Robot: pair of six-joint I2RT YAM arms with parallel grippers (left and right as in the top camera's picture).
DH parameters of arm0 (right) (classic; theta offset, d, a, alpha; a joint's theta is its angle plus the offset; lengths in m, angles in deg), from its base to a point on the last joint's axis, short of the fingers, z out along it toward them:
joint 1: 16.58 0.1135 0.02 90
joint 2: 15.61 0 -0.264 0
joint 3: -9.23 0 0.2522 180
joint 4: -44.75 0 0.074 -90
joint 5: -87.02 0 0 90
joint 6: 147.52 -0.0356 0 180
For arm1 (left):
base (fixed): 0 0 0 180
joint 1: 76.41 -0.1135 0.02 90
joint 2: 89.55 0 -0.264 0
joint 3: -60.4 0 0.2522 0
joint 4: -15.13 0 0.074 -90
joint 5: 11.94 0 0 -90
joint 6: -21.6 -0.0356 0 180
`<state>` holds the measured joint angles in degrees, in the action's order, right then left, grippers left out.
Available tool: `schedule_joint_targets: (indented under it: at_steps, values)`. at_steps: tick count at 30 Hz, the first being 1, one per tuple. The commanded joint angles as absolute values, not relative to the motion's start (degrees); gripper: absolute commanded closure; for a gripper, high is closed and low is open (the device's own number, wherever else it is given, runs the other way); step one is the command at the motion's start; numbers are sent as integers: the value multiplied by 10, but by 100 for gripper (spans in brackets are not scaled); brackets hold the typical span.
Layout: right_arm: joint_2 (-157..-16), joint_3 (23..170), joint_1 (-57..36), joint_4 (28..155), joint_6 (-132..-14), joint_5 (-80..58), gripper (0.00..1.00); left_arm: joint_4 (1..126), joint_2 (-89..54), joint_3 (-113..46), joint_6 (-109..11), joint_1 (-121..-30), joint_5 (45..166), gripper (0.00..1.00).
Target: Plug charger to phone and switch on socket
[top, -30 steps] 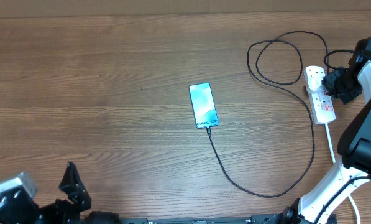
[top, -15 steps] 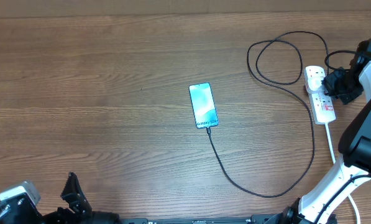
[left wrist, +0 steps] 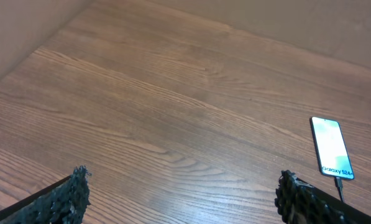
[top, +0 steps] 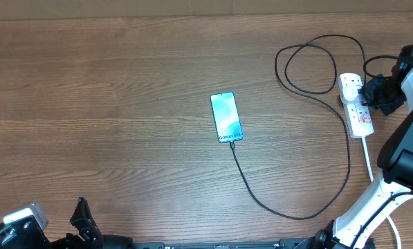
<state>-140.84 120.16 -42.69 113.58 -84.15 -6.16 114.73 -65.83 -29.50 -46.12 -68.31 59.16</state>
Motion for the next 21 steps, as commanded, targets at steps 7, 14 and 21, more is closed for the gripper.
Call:
schedule_joint_targets:
  at_steps: [7,14,21]
  values:
    - [-1459,1199,-382,1139,-829,-118,96,1148,-716,-295,-457,-690,584,0]
    - [-1457,1210,-381,1157,-830,-93,96,1149,-782,-295,-457,-704,584,0]
    - [-1446,1291,-382,1249,-845,-25,96,1179,-815,-295,-457,-714,584,1]
